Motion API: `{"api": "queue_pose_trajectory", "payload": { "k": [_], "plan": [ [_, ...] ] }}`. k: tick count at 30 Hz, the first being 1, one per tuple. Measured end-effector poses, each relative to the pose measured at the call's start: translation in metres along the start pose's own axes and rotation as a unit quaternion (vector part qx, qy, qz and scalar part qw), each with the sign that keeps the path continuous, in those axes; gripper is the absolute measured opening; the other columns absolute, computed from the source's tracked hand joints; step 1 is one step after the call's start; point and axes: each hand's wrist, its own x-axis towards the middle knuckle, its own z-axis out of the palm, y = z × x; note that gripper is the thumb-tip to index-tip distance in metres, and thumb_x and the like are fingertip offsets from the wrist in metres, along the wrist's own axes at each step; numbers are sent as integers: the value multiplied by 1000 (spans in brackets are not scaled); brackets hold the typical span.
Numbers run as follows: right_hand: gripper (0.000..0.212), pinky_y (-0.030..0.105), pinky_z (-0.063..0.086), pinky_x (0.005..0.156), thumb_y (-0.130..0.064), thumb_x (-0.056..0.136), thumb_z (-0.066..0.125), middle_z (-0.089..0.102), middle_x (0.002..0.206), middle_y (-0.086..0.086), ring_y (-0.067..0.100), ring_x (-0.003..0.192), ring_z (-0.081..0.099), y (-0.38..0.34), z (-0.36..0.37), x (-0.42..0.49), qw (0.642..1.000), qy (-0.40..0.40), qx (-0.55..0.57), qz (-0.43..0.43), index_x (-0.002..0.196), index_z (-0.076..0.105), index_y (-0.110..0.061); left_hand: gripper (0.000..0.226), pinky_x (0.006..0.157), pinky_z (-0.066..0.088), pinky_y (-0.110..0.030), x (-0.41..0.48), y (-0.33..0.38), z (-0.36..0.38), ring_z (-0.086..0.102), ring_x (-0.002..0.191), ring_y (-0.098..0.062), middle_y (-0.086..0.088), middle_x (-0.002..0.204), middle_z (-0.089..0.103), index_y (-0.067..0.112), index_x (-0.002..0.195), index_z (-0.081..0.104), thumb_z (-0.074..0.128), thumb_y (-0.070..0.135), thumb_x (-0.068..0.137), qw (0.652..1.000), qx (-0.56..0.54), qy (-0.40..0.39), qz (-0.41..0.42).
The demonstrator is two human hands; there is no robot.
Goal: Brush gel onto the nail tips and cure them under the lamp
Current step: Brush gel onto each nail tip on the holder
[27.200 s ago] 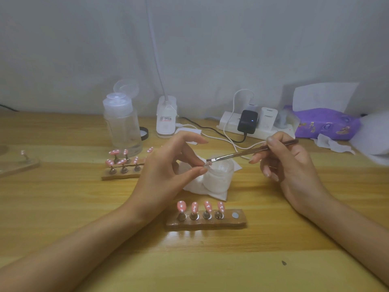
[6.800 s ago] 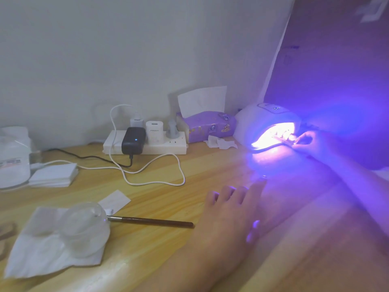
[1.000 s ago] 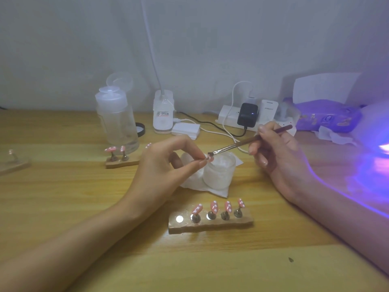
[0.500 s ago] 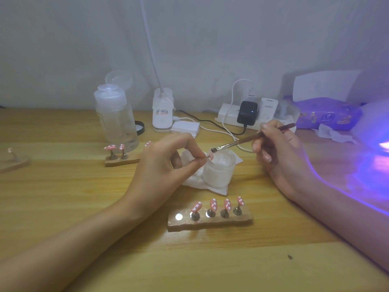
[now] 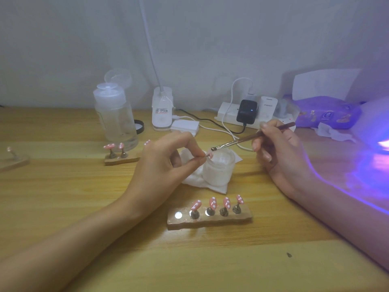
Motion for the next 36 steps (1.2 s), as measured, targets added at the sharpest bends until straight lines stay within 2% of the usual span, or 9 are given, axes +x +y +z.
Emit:
{"api": "queue_pose_trajectory", "payload": {
  "k": [3,7,12,15,21,24,27,31,36],
  "plan": [
    [25,16,28,41,-25,96,55,63,56,2,9,38,34,0,2,-1,999,-31,-8,-14,74,44,-22,14,57,35,-15,0,0,0,44,54,-13,4,83,66,25,77,66,77,28,85,1000,0,1,1],
    [28,15,28,40,-19,99,53,61,54,2,8,38,32,0,0,-1,1000,-3,-6,1,73,45,-22,15,57,35,-17,0,-2,0,45,54,-14,4,82,65,27,77,65,78,26,85,1000,4,1,3],
    [25,15,28,41,-26,94,57,63,55,2,8,38,34,0,2,-2,999,-30,-18,-12,74,44,-22,15,57,35,-21,0,-2,1,43,54,-12,1,80,65,27,77,65,77,29,86,1000,4,3,5],
    [30,15,27,40,-18,100,52,60,53,2,7,37,33,0,0,0,1000,1,-7,0,71,45,-22,16,55,33,-17,0,0,0,43,53,-12,8,73,61,27,76,65,78,32,84,1000,4,6,6],
    [29,15,27,40,-17,100,51,62,54,3,8,37,33,0,1,-1,999,-16,-23,-15,73,44,-21,15,50,29,-7,0,2,0,37,45,-5,29,63,57,20,74,67,79,21,83,1000,-14,5,1],
    [31,14,28,39,-16,101,50,61,53,2,8,36,31,-1,0,-1,1000,1,-6,-14,71,45,-22,14,50,30,-6,0,3,-1,39,45,-5,28,65,60,21,74,68,79,22,82,1000,-26,1,-2],
    [27,14,30,40,-17,100,50,63,55,2,8,36,32,0,1,-2,999,-30,-8,-28,74,44,-20,15,50,30,-6,0,2,0,40,45,-4,28,64,60,21,73,68,80,22,81,1000,-28,0,-10],
    [31,14,28,39,-15,101,50,61,53,3,8,36,31,0,0,-2,1000,-2,-13,-15,71,45,-21,16,49,31,-7,0,3,-1,41,45,-3,26,63,61,25,72,68,81,23,80,999,-39,-1,-16],
    [30,14,30,39,-17,101,50,63,55,3,8,36,32,0,1,-2,999,-28,-18,-32,72,44,-21,16,49,32,-6,-1,6,-1,43,45,-2,27,60,60,27,72,67,80,25,80,999,-37,-5,-17]
  ]
}}
